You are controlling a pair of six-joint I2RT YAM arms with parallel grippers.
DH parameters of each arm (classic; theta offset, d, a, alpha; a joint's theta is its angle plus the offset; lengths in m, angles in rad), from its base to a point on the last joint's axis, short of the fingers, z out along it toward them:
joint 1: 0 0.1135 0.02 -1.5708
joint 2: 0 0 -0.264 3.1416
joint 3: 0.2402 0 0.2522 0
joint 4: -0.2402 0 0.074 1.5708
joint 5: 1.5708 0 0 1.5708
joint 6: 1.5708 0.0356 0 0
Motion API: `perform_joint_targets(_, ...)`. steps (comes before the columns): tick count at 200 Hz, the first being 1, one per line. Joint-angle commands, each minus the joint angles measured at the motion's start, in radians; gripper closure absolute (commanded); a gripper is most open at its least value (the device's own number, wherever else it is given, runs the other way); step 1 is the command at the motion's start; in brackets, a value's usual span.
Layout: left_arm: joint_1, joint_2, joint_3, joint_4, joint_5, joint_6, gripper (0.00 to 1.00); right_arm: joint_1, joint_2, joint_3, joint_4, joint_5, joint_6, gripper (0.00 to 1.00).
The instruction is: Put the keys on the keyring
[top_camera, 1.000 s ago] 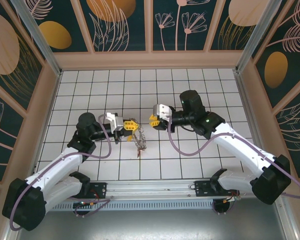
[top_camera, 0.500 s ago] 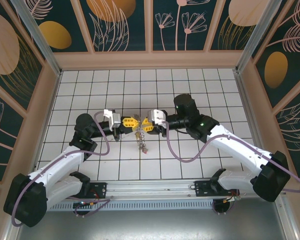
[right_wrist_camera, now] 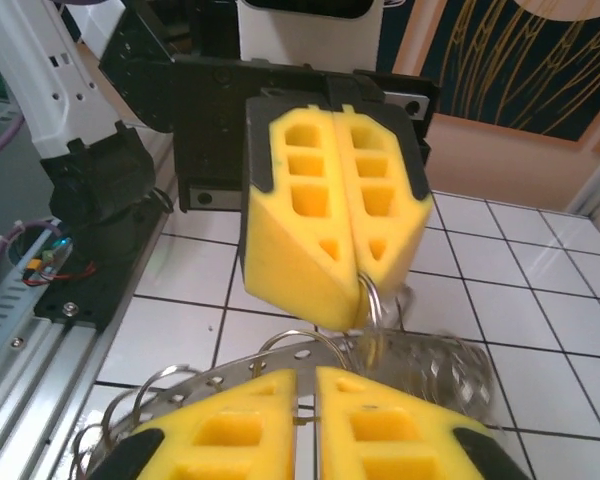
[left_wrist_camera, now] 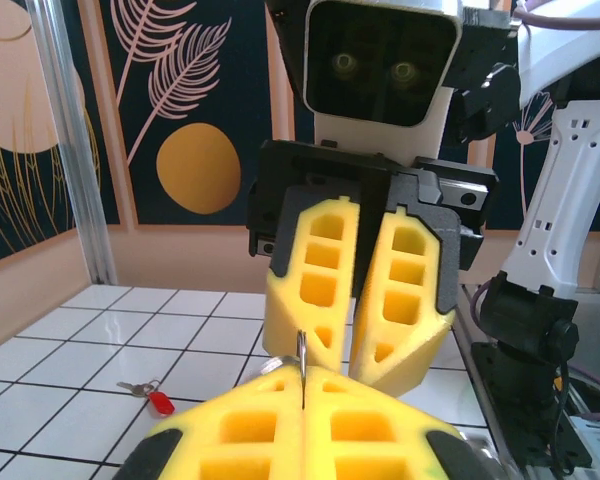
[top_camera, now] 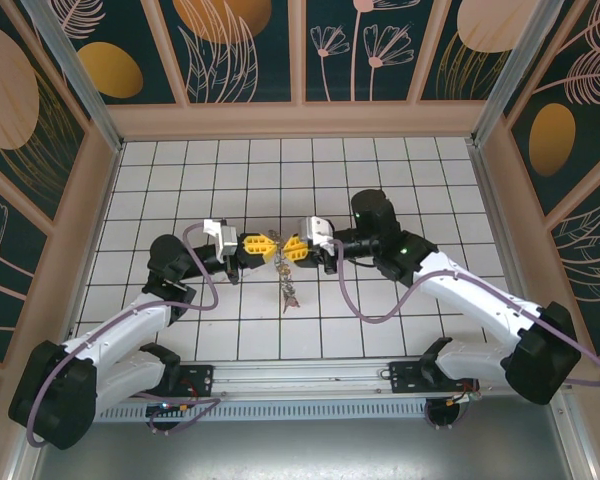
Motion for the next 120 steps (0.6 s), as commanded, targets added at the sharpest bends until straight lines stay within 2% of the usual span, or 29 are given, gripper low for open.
perform_joint_targets(1, -0.005, -0.005, 0.000, 0.119, -0.002, -0.037, 1.00, -0.034, -0.062, -0.040, 0.090, -0.033, 0.052, 0.81)
perform_joint_targets(49, -0.007, 0.013, 0.015, 0.119, 0.012, -0.035, 1.00, -0.051, -0.063, -0.055, 0.123, -0.015, 0.070, 0.72)
perform_joint_targets(120, -0.013, 0.034, 0.035, 0.118, 0.020, -0.035, 1.00, -0.005, 0.015, 0.022, 0.060, 0.004, 0.023, 0.79)
